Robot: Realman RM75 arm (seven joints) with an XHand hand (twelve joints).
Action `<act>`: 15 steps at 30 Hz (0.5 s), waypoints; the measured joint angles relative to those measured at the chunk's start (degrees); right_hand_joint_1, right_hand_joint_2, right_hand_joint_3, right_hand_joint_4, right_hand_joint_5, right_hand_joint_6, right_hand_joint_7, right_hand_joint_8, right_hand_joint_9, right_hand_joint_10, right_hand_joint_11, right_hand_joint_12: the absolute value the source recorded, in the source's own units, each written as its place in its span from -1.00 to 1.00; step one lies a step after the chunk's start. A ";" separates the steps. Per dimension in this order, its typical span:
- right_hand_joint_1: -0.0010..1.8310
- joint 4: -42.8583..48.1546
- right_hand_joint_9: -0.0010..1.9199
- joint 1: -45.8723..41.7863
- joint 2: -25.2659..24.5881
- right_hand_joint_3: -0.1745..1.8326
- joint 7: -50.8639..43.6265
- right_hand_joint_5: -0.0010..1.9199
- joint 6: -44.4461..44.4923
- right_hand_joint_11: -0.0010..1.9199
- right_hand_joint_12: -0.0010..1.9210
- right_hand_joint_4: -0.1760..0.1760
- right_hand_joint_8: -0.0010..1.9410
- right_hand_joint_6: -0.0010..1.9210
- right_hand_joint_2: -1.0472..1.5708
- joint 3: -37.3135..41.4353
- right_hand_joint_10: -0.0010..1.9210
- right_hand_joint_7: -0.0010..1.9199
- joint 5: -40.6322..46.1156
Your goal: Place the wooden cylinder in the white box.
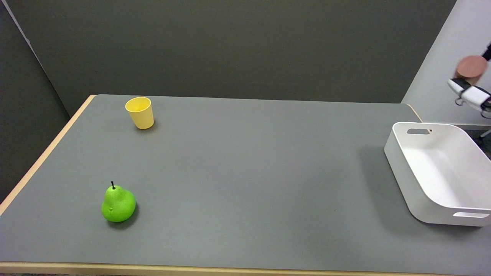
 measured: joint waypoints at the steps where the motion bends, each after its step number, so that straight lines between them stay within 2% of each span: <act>1: 0.12 -0.35 -0.17 -0.39 -0.29 -0.28 -0.01 -0.16 0.31 -0.37 1.00 -0.15 1.00 0.45 0.53 0.22 1.00 -0.34 0.24; 7: 0.13 -2.87 -0.16 -2.05 -1.51 -0.28 -0.06 -0.16 1.88 -0.35 1.00 -0.14 1.00 0.45 0.53 -0.48 1.00 -0.33 1.62; 15: 0.13 -7.50 -0.14 -2.10 -1.57 -0.28 -0.09 -0.15 3.79 -0.35 1.00 -0.12 1.00 0.44 0.53 -6.06 1.00 -0.33 4.06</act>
